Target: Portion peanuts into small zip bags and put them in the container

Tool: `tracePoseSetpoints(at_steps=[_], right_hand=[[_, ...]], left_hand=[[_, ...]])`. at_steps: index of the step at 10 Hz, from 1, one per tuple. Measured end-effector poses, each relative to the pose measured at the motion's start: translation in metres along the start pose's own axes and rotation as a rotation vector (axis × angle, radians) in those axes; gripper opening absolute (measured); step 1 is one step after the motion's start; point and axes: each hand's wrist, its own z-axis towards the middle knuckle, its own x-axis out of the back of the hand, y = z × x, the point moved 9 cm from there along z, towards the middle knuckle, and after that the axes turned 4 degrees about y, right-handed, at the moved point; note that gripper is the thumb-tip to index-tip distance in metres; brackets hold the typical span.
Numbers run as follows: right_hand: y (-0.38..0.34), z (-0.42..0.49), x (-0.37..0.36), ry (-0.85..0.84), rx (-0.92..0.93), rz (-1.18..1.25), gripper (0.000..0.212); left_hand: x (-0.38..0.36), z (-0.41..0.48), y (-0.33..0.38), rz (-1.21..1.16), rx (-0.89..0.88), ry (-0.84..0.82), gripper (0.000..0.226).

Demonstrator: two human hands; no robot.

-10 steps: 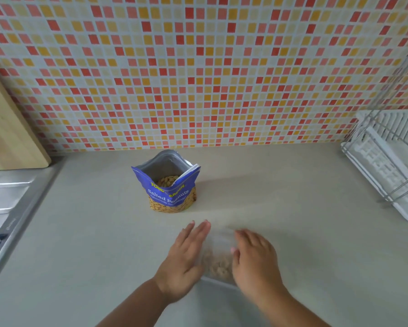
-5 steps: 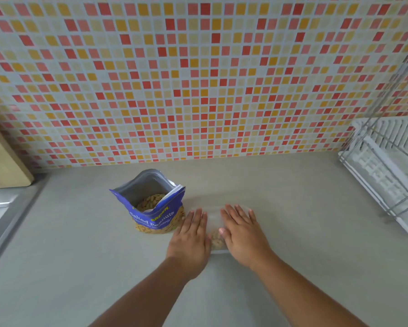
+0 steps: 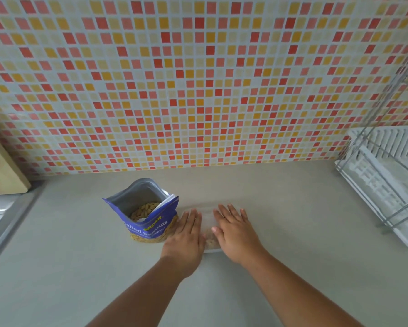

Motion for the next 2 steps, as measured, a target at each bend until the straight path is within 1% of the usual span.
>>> tracePoseSetpoints(at_steps=[1,2], right_hand=[[-0.002,-0.003,0.011,0.024,0.000,0.028,0.083],[0.000,-0.008,0.031,0.060,-0.049,0.034,0.084]], left_hand=[[0.017,-0.001,0.004,-0.022,0.008,0.042,0.056],[0.035,-0.009,0.021,-0.090,-0.046,0.090,0.057]])
